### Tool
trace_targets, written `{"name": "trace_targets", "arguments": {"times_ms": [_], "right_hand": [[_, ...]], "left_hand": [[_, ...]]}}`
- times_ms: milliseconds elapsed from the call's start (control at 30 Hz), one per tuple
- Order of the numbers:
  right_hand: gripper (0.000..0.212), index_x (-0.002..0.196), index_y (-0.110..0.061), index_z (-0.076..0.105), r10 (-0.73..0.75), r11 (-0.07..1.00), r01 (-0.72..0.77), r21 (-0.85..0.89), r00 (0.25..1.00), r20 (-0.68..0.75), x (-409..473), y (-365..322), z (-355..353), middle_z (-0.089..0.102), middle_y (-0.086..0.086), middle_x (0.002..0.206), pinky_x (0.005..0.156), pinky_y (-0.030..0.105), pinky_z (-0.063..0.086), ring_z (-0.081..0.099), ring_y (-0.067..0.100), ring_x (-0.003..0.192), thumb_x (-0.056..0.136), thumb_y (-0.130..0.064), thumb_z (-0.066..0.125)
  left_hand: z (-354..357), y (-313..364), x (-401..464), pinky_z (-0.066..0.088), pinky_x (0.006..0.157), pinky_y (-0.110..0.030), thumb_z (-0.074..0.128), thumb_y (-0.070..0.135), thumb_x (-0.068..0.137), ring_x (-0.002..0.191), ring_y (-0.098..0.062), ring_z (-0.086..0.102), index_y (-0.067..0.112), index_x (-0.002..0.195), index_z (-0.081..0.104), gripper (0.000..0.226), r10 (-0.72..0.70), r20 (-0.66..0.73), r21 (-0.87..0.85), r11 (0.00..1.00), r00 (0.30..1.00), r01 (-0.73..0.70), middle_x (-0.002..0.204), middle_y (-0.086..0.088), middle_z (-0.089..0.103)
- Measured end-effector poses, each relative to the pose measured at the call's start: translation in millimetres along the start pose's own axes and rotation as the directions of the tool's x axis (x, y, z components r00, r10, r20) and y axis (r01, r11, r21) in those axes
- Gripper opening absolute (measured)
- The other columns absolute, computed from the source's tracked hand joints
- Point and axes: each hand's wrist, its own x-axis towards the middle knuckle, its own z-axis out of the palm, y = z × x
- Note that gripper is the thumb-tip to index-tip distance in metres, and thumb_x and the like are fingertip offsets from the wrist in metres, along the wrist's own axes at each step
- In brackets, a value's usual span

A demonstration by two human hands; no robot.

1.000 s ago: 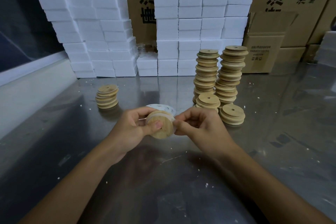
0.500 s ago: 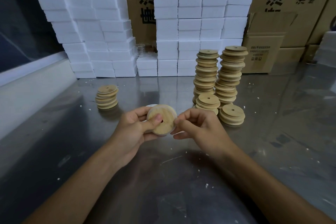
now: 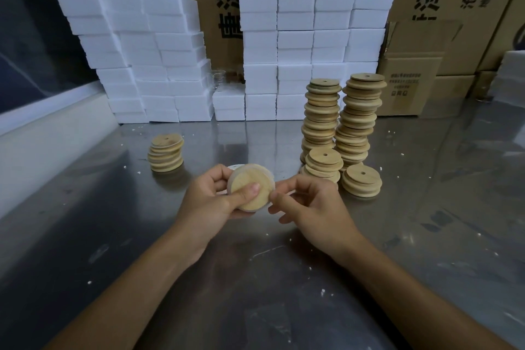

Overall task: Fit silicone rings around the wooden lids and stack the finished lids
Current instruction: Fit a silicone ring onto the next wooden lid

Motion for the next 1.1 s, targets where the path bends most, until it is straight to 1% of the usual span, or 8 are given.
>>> {"name": "trace_targets", "arguments": {"times_ms": [67,200,300,433,600,700,933,1100], "right_hand": [[0.006,0.083,-0.005,0.068,-0.005,1.000,0.005,0.002,1.000,-0.025,1.0,0.5,0.4,0.073,0.011,0.073,0.059,0.024,0.056,0.069,0.016,0.069,0.089,-0.007,0.068],[0.007,0.085,-0.020,0.065,-0.106,0.982,0.099,-0.158,0.994,-0.033,-0.5,3.5,-0.9,0.071,0.002,0.069,0.058,0.037,0.055,0.068,0.020,0.066,0.091,-0.019,0.066],[0.005,0.087,-0.029,0.060,-0.193,0.954,0.179,-0.240,0.981,-0.037,-1.6,4.0,-1.8,0.070,-0.003,0.066,0.050,0.024,0.048,0.064,0.012,0.056,0.091,-0.029,0.061],[0.004,0.090,-0.033,0.057,-0.302,0.912,0.280,-0.301,0.953,-0.028,-0.5,1.5,-3.0,0.067,-0.009,0.073,0.051,0.013,0.042,0.064,0.011,0.059,0.093,-0.031,0.058],[0.007,0.095,-0.029,0.057,-0.304,0.922,0.291,-0.256,0.953,-0.013,-1.0,2.4,-3.1,0.068,-0.012,0.078,0.050,0.024,0.050,0.069,0.013,0.059,0.095,-0.027,0.064],[0.010,0.098,-0.027,0.056,-0.325,0.917,0.314,-0.247,0.946,-0.001,0.5,3.7,-4.4,0.066,-0.013,0.091,0.053,0.033,0.055,0.070,0.016,0.062,0.095,-0.024,0.065],[0.013,0.095,-0.032,0.056,-0.358,0.902,0.336,-0.271,0.933,-0.033,2.5,4.7,-4.5,0.067,-0.013,0.089,0.054,0.031,0.054,0.067,0.015,0.060,0.092,-0.022,0.064],[0.016,0.090,-0.034,0.057,-0.367,0.905,0.341,-0.254,0.928,-0.059,3.4,2.8,-5.5,0.068,-0.012,0.085,0.054,0.032,0.054,0.066,0.016,0.059,0.089,-0.019,0.065]], "left_hand": [[3.3,-1.1,-1.0,0.061,0.059,-0.041,0.083,0.023,0.066,0.076,-0.021,0.073,0.022,0.092,0.062,0.033,0.173,-0.030,0.182,0.969,0.984,-0.165,0.089,-0.004,0.074],[4.6,-3.2,0.9,0.060,0.068,-0.043,0.076,0.011,0.082,0.077,-0.017,0.071,0.040,0.102,0.067,0.036,0.419,0.020,0.420,0.820,0.908,-0.388,0.098,0.011,0.071],[1.5,-0.8,1.1,0.060,0.067,-0.035,0.073,0.007,0.083,0.079,-0.013,0.070,0.036,0.090,0.071,0.030,0.512,0.001,0.461,0.762,0.859,-0.455,0.094,0.013,0.071],[4.1,-0.1,0.6,0.060,0.061,-0.032,0.071,0.004,0.084,0.069,-0.016,0.072,0.025,0.079,0.070,0.022,0.403,-0.048,0.356,0.862,0.914,-0.361,0.086,0.008,0.074],[5.9,3.3,-1.5,0.061,0.066,-0.036,0.071,0.002,0.084,0.078,-0.021,0.074,0.014,0.075,0.071,0.015,0.220,-0.098,0.140,0.969,0.971,-0.205,0.085,-0.002,0.074],[5.6,7.1,-1.8,0.061,0.068,-0.039,0.071,0.002,0.083,0.083,-0.026,0.073,0.012,0.070,0.071,0.017,0.159,-0.098,0.058,0.986,0.982,-0.154,0.087,-0.007,0.073],[3.5,10.2,-1.7,0.060,0.065,-0.037,0.069,-0.001,0.083,0.081,-0.030,0.073,0.013,0.064,0.072,0.024,0.097,-0.067,0.006,0.995,0.993,-0.097,0.087,-0.012,0.071],[0.2,11.1,-1.0,0.059,0.065,-0.035,0.077,0.008,0.071,0.083,-0.030,0.073,0.007,0.065,0.073,0.007,0.068,-0.033,-0.047,0.996,0.997,-0.070,0.090,-0.015,0.074]]}}
